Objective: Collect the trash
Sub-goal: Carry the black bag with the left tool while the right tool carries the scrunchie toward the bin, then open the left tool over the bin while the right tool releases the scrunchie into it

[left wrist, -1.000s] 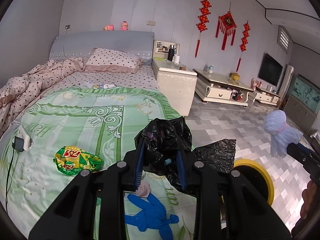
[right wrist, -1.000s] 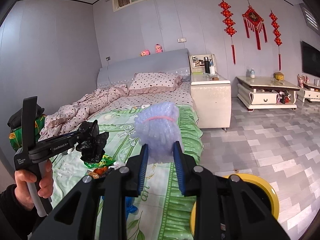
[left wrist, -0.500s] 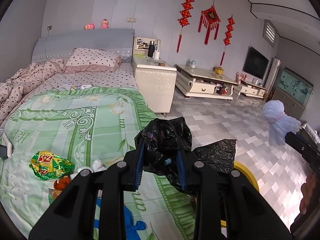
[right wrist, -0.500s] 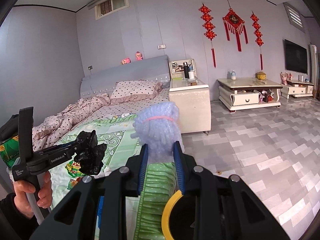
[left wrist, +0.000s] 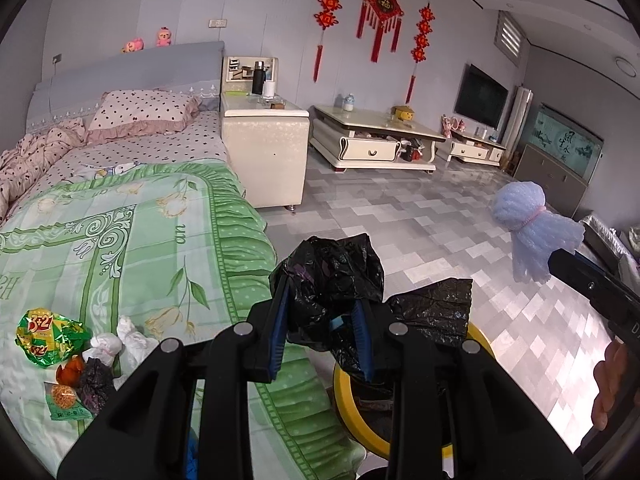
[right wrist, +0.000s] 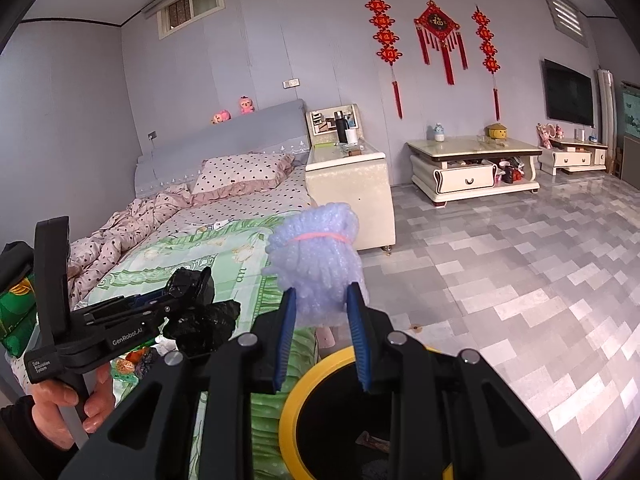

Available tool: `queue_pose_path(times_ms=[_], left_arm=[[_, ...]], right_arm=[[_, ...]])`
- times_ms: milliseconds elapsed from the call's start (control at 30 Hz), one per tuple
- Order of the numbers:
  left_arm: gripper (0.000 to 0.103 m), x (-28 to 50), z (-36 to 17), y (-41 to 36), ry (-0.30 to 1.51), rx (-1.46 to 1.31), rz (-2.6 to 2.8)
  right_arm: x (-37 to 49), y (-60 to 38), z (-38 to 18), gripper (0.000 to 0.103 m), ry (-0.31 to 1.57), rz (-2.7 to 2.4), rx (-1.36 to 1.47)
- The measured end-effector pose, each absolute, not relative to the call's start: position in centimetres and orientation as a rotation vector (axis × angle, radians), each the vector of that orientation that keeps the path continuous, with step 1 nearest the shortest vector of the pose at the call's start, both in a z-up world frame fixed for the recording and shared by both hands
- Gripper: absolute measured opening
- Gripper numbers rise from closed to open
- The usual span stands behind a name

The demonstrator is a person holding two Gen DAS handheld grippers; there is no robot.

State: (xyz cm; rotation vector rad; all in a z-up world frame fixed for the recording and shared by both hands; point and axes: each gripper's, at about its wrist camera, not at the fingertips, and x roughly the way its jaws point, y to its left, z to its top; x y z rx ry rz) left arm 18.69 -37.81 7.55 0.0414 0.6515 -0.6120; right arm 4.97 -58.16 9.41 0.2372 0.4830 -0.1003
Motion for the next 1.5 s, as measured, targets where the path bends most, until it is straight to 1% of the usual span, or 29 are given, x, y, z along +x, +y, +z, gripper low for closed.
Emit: queue_pose_path(times_ms=[333,633,867,933,967,1033,1167,1200,1267,1300,1400,1467,1500], left_arm=[[0.028,19.9,2.2,-41.4,0.743,0.063,-0.658],[0.029,20.0,-3.2,-44.0,0.822,0.088,-0.707],[0.032,19.8,-5.2,-44.9,0.862,0.077,-0.738],[0.036,19.7,-5.2,-45.0,0.859,0.085,-0.742],[0.038,19.7,-5.2,-45.0,0.857,0.087,-0.743],[0.041,19.6,-5.1,-44.9,0.858,0.085,-0.742],[0.053,19.5,-4.7,-44.3,0.858,0.069,-0.738],[0.054,19.6,-4.7,-44.1,0.857,0.066,-0.736],[0.059,19.5,-4.6,-43.8,0.857,0.064,-0.732],[0.060,19.5,-4.5,-43.7,0.855,0.065,-0.727],[0.066,19.3,-4.1,-42.9,0.844,0.060,-0.718],[0.074,19.4,-3.5,-42.0,0.828,0.050,-0.694],[0.076,19.5,-3.2,-41.4,0.822,0.040,-0.681]], right_arm=[[5.6,-60.3,6.7,0.026,0.539,-0.134,0.286],[6.7,-63.4,2.8,0.027,0.619,-0.173,0.361],[6.9,-64.9,0.6,0.030,0.662,-0.198,0.393],[6.6,-65.2,0.3,0.031,0.667,-0.200,0.399],[6.6,-65.2,0.2,0.034,0.670,-0.203,0.401],[6.3,-65.5,0.0,0.037,0.672,-0.208,0.407],[6.1,-65.5,0.1,0.045,0.674,-0.226,0.416],[6.0,-65.5,0.1,0.045,0.674,-0.231,0.417],[5.8,-65.6,0.2,0.049,0.673,-0.236,0.422],[5.7,-65.6,0.3,0.049,0.672,-0.239,0.421],[5.3,-65.3,0.7,0.053,0.662,-0.246,0.413],[5.2,-65.0,1.0,0.056,0.655,-0.241,0.406],[5.2,-64.7,1.2,0.057,0.653,-0.234,0.400]])
